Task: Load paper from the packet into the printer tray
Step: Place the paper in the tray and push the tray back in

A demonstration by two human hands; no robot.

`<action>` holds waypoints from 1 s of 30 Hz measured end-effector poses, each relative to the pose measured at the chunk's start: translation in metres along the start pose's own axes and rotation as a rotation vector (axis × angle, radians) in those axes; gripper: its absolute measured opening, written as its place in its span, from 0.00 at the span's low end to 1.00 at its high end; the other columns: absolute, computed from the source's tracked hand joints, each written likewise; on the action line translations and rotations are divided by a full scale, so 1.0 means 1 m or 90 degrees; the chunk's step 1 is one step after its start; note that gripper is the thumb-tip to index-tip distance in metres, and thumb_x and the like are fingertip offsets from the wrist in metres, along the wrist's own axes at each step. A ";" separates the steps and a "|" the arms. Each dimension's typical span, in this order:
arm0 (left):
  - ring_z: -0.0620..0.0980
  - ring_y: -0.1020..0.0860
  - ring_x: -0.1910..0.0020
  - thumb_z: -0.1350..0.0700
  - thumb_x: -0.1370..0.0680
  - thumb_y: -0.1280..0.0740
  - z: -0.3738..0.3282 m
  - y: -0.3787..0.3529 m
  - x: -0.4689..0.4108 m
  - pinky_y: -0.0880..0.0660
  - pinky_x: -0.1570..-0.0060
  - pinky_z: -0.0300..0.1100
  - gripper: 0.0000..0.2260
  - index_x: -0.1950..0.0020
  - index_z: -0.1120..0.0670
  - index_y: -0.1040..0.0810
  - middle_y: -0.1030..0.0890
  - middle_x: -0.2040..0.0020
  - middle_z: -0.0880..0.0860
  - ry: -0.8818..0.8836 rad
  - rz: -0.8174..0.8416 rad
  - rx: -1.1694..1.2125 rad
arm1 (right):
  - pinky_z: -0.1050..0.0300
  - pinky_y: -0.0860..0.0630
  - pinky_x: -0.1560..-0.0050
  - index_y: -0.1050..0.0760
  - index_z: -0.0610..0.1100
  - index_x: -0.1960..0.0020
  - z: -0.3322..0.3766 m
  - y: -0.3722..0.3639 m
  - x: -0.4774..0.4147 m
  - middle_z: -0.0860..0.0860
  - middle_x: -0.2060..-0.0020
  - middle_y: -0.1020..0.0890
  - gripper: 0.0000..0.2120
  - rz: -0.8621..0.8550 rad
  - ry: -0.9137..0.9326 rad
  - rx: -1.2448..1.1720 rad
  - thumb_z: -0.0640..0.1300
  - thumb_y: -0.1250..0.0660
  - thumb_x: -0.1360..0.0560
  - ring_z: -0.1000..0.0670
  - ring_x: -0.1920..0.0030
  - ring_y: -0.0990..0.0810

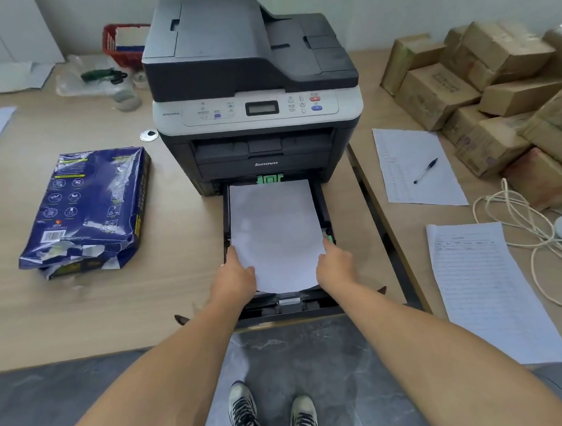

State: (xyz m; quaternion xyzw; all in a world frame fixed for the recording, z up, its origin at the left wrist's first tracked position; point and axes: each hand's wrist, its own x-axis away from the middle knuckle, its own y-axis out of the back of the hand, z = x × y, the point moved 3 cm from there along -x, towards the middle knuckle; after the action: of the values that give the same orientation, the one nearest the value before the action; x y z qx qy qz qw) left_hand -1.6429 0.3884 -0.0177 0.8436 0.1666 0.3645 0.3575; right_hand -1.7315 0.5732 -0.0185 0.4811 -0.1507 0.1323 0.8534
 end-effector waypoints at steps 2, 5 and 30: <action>0.60 0.25 0.49 0.52 0.18 0.44 -0.001 0.001 -0.004 0.29 0.53 0.49 0.28 0.20 0.53 0.49 0.23 0.37 0.63 -0.004 0.009 -0.067 | 0.50 0.22 0.53 0.32 0.42 0.29 0.003 0.003 0.001 0.42 0.46 0.22 0.21 0.007 0.011 0.086 0.33 0.45 0.21 0.44 0.54 0.24; 0.62 0.24 0.44 0.50 0.19 0.47 -0.004 0.005 -0.008 0.30 0.52 0.49 0.26 0.21 0.54 0.46 0.23 0.36 0.62 -0.015 0.034 -0.192 | 0.51 0.26 0.53 0.32 0.43 0.29 0.007 0.006 0.003 0.43 0.37 0.27 0.21 0.007 0.020 0.181 0.35 0.44 0.21 0.41 0.45 0.23; 0.57 0.27 0.55 0.61 0.22 0.41 0.012 0.018 -0.001 0.28 0.55 0.46 0.13 0.40 0.60 0.22 0.20 0.46 0.61 0.049 -0.061 -0.099 | 0.50 0.25 0.54 0.29 0.40 0.38 -0.009 0.008 0.004 0.43 0.50 0.19 0.17 -0.085 0.076 0.131 0.29 0.41 0.25 0.44 0.51 0.26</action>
State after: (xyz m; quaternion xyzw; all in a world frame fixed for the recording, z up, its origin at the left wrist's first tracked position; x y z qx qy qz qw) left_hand -1.6349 0.3697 -0.0112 0.7895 0.1916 0.3911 0.4325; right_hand -1.7299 0.5856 -0.0150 0.5664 -0.0527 0.1186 0.8138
